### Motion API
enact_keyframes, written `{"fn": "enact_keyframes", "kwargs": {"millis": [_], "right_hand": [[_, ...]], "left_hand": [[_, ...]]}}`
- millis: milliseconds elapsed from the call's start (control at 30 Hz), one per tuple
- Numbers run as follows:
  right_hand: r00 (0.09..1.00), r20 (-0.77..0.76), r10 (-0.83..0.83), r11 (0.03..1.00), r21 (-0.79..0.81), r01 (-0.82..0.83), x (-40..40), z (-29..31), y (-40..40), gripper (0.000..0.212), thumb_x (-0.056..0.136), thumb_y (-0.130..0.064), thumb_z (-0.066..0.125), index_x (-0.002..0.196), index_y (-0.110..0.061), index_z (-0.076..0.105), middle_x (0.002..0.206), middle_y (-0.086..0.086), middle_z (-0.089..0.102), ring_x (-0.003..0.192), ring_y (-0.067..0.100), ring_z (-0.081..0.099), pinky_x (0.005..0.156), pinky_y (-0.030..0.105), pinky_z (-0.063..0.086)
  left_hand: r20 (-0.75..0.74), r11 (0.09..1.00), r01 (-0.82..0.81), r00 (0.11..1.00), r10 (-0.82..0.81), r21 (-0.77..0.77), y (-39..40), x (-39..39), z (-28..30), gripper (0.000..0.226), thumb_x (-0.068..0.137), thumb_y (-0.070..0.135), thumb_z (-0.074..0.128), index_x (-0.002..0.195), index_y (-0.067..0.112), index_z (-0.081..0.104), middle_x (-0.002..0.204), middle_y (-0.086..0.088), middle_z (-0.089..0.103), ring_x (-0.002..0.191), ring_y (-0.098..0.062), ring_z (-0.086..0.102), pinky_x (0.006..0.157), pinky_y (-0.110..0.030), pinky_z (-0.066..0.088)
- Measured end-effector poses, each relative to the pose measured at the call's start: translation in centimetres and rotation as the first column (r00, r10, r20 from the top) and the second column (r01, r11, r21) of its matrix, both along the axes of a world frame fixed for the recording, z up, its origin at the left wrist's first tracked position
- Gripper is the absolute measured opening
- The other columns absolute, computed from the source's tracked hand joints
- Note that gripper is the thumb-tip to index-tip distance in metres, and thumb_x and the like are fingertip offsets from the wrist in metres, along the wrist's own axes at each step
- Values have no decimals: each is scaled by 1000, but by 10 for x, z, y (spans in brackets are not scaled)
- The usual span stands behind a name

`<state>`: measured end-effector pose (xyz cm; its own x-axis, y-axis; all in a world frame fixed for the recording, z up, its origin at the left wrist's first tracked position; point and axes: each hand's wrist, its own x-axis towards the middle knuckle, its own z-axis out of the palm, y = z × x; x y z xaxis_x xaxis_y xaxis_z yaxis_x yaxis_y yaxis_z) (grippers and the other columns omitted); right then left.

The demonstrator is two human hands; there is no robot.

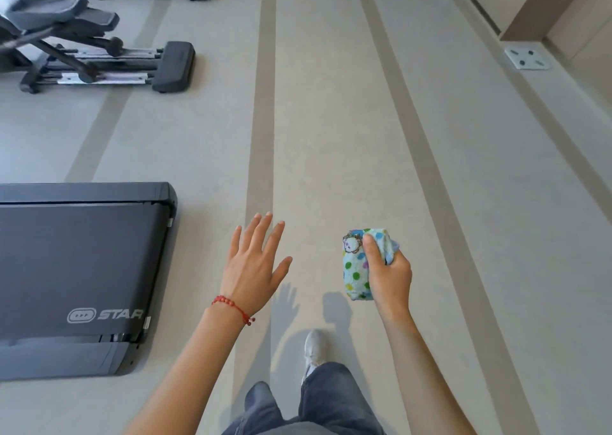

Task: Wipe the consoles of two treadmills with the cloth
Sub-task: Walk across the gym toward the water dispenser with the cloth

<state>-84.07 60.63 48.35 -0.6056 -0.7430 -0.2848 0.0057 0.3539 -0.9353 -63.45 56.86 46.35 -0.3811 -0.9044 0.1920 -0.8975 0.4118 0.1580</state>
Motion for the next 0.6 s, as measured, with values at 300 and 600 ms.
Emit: {"fn": "enact_keyframes", "kwargs": {"millis": [300, 600], "right_hand": [[998, 9, 60, 997, -43, -60, -54, 14, -141, 16, 85, -30, 63, 81, -14, 62, 71, -8, 61, 66, 2, 59, 50, 5, 45], [997, -7, 82, 996, -17, -82, -69, 4, -305, 16, 85, -33, 62, 77, -19, 60, 74, -8, 60, 69, 2, 58, 53, 13, 44]], "left_hand": [[0, 999, -41, 999, 41, -21, -133, -54, 15, 57, 89, 45, 35, 129, 8, 50, 133, -17, 51, 127, -29, 31, 101, -54, 26], [-21, 998, -60, 998, 60, -3, -297, -74, 0, 57, 87, 45, 36, 131, 10, 47, 135, -16, 50, 128, -29, 33, 102, -53, 27]]}}
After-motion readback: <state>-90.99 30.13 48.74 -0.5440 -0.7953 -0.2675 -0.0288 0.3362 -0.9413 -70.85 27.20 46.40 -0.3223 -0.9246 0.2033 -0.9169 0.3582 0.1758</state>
